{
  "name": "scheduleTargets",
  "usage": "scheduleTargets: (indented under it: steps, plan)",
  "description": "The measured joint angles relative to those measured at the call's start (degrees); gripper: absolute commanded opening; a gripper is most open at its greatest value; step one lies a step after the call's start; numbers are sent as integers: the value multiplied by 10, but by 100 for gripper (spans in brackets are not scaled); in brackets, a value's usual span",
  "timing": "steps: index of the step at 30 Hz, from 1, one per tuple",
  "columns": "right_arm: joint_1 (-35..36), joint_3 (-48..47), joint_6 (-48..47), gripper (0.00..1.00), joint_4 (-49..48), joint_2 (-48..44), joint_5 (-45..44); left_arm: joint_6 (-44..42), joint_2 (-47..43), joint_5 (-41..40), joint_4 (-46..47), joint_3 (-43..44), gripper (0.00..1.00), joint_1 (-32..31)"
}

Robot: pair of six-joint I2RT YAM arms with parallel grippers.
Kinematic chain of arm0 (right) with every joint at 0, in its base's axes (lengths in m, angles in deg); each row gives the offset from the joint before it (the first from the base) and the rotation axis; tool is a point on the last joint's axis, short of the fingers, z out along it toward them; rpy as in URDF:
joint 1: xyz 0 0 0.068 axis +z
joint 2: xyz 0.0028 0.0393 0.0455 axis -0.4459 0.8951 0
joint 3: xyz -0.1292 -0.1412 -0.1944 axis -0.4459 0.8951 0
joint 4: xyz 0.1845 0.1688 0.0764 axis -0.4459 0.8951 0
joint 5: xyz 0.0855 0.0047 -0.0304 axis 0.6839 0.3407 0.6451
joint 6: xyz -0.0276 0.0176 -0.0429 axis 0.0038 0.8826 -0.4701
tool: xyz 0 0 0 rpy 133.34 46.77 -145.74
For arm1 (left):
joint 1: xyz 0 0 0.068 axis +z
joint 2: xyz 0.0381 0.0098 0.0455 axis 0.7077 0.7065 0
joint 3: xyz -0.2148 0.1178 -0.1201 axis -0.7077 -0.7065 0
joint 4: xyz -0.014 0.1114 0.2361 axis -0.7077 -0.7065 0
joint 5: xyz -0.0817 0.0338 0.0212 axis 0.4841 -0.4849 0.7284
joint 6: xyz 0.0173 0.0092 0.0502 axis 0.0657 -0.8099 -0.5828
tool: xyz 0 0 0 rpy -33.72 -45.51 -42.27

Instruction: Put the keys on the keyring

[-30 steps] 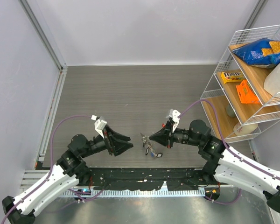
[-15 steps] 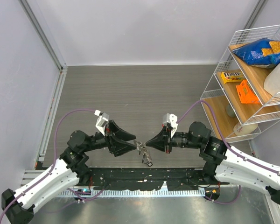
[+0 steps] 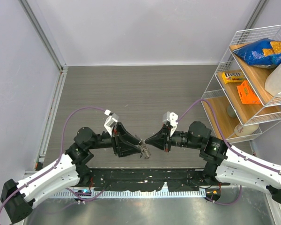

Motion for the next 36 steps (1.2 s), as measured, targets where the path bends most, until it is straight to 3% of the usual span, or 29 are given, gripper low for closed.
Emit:
scheduleTargets:
  steps: [4,7,21,36]
  plan:
    - [1,-3,0,6,2,2,-3,-8,8,-2,-10,5,27,-2]
    - [2,-5,0,6,3,1,-3,-18,13,-7,-24,10,0,-2]
    - [5,-3,1,6,-1,-35,5,-34,-11,-33,-47,18,0,-6]
    - [9,66,13,6,-113,-79,7,-22,-24,-34,-34,20,0,-11]
